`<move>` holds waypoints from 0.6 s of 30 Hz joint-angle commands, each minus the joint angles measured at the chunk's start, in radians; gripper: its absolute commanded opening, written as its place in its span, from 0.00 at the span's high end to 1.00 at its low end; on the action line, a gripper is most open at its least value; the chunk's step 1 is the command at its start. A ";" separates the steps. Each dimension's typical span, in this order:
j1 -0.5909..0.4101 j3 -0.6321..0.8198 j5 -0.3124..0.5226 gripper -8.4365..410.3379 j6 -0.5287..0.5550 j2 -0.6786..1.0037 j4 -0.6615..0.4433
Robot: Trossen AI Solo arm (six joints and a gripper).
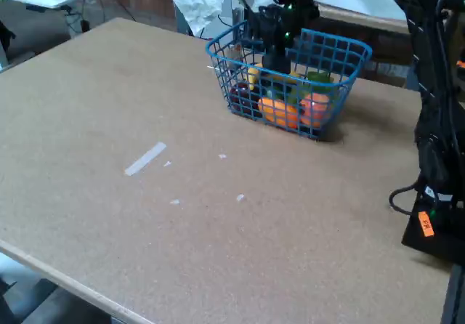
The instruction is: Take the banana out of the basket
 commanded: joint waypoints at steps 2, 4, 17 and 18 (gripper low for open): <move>0.000 0.000 -0.002 0.04 0.003 0.027 0.027; 0.000 0.000 -0.003 0.04 0.005 0.028 0.027; -0.005 0.000 0.016 0.04 0.001 0.073 0.080; -0.005 0.000 0.016 0.04 -0.001 0.073 0.080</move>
